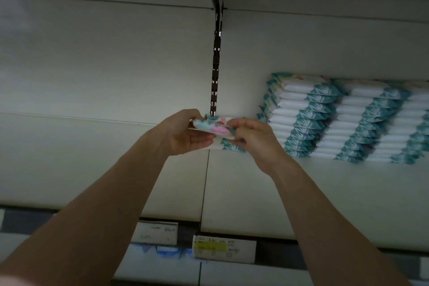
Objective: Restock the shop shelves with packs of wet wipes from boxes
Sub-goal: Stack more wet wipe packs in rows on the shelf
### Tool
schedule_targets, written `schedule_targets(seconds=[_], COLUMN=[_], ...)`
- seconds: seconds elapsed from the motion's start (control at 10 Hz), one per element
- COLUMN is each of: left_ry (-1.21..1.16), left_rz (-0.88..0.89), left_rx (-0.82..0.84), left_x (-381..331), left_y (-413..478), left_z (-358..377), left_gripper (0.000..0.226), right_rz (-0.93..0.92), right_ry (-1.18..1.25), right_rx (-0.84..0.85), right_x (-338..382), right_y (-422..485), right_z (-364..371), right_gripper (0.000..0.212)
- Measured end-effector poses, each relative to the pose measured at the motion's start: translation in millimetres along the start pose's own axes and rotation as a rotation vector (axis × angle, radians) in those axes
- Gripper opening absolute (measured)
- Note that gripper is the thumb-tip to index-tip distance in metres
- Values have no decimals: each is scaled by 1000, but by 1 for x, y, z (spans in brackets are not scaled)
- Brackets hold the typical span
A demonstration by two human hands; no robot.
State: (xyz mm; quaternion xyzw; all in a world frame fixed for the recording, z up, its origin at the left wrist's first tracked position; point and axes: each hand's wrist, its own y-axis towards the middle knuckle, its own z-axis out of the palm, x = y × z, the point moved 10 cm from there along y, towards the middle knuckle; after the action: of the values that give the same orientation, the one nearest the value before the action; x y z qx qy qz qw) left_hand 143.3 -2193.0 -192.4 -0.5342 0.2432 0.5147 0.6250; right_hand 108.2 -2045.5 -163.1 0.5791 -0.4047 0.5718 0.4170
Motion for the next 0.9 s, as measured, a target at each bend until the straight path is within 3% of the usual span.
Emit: schedule_targets(seconds=[0.1,0.2,0.3,0.4,0.5,0.6,0.7,0.8,0.9], left_ry=[14,91,197,468,453,109,-93,35,87], left_rz=[-5,-25,-22,47,189,196,140,160,105], left_rx=[16,33,-1,-66,-110,-114,-68,-150,-211], left_x=[0,1,-4,-15,-39,-27,-27,-34,-25], left_y=[-1,-5,-3,2,11,44,-16,-3,10], left_z=[-2,2,-1,-5,1,-22,4,3,-10], left_gripper=[16,16,14,26,24,23,27,25,22], right_rz=[129,274,233,186,259,334,311,298,319], right_ry=[113,96,54,85,257,204,251,427,240], right_rx=[-119,-18,38,40,159,261,42,-129,-31], right_x=[-9,-22,-16,-9,-13,-18,-15,-17,-17], right_y=[4,2,2,4,-2,-9,6,20,27], right_z=[-15,-8,0,8,24,37,16,-4,8], right_gripper=[15,5,5,9,5,15,13,17,18])
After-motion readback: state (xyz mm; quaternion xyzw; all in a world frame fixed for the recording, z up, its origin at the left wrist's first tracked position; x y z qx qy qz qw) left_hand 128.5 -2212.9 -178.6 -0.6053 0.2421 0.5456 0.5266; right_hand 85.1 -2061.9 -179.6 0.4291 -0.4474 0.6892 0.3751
